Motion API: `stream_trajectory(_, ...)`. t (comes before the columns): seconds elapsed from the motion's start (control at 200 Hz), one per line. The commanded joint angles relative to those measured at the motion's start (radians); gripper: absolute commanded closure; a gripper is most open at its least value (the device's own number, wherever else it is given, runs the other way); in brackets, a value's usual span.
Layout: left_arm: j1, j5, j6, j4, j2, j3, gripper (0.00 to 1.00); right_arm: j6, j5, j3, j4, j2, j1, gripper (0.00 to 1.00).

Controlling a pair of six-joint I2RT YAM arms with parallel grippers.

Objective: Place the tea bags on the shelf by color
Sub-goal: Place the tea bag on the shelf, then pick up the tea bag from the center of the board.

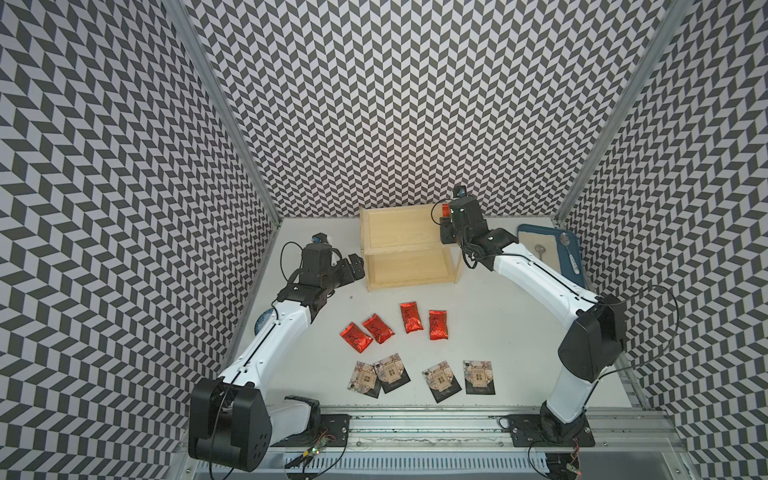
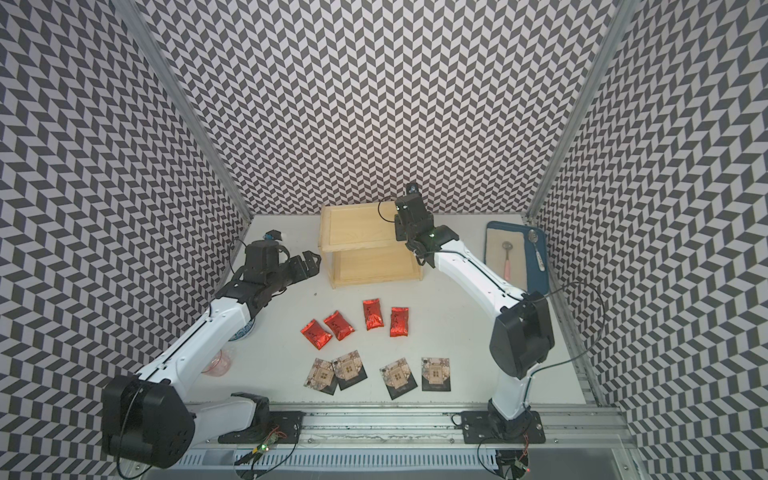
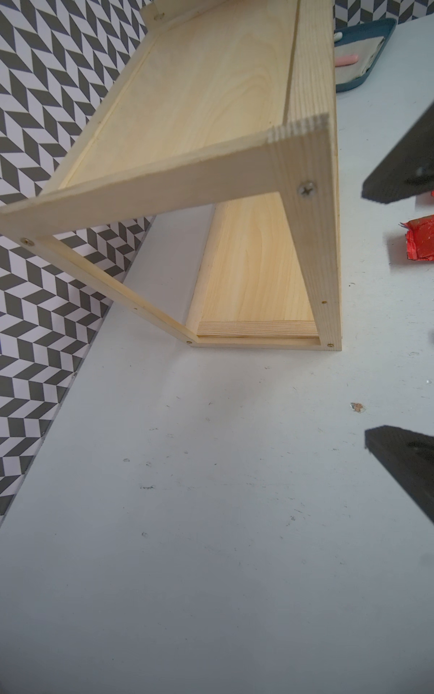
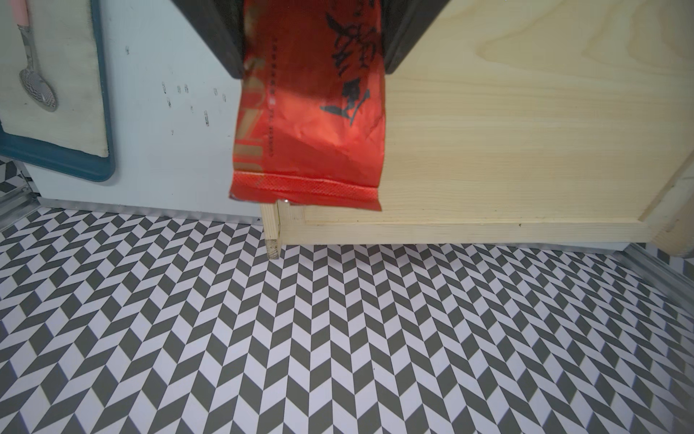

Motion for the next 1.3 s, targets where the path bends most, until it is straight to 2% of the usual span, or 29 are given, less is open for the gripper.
stream_trajectory(0.0, -0.004, 0.012, 0.012, 0.024, 0.003, -0.013, 0.02, -0.016, -0.006, 0.016, 0.022, 0.029, -0.007, 0.44)
stream_trajectory(0.376, -0.003, 0.009, 0.015, 0.024, 0.003, -0.012, 0.02, -0.037, -0.006, 0.025, 0.019, 0.028, -0.008, 0.39)
stream_trajectory(0.656, -0.003, 0.0, 0.017, 0.019, -0.01, -0.012, 0.02, -0.035, -0.023, 0.056, 0.007, 0.01, -0.008, 0.3)
stream_trajectory(0.921, -0.003, -0.002, 0.019, -0.002, -0.044, -0.005, 0.02, 0.0, -0.077, 0.092, -0.03, -0.07, -0.007, 0.27)
stream_trajectory(1.021, -0.003, 0.0, 0.013, -0.013, -0.073, -0.015, 0.02, 0.033, -0.1, 0.021, -0.03, -0.154, -0.007, 0.27)
stream_trajectory(1.297, -0.004, -0.003, 0.004, -0.028, -0.129, -0.056, 0.02, 0.174, -0.144, -0.435, 0.058, -0.469, 0.05, 0.28)
